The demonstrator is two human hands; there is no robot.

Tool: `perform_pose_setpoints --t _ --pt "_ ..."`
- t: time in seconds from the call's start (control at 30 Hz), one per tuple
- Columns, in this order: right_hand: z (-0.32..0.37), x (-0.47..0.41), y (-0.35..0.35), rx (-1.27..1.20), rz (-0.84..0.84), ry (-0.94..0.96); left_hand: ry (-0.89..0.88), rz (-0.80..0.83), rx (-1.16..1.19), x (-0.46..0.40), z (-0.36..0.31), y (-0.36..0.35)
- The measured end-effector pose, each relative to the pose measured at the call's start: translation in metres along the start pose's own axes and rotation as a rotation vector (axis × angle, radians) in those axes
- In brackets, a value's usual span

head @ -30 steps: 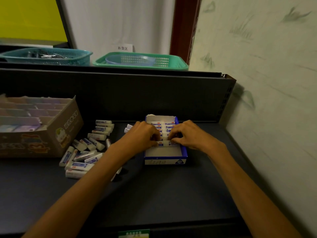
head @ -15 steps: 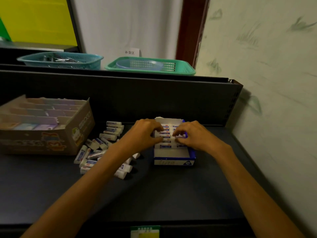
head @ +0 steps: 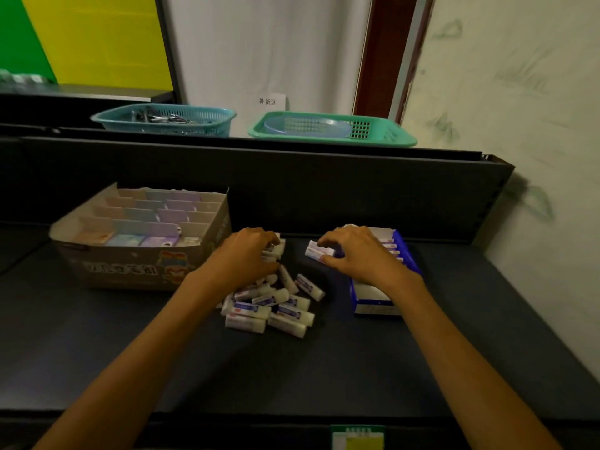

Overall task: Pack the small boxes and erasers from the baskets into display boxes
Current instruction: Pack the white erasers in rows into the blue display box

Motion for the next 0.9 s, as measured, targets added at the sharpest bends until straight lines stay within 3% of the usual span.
perform_pose_setpoints --t 0.47,0.9 --pt "0.012 -0.018 -0.024 0.043 0.027 -0.136 -0.058 0.077 0.113 -0.021 0.026 -0.019" --pt "0.000 -0.021 -0.028 -0.030 0.080 -0.112 -0.082 0.152 0.108 -0.035 0.016 -0.025"
Point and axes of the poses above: each hand's wrist, its own x-axis away from the middle knuckle, its own y-axis out of the back of the hand, z = x × y, the point moved 1 cm from there along -x, towards the middle knuckle, and after that the axes turned 3 degrees about -x, right-handed, at the moved point
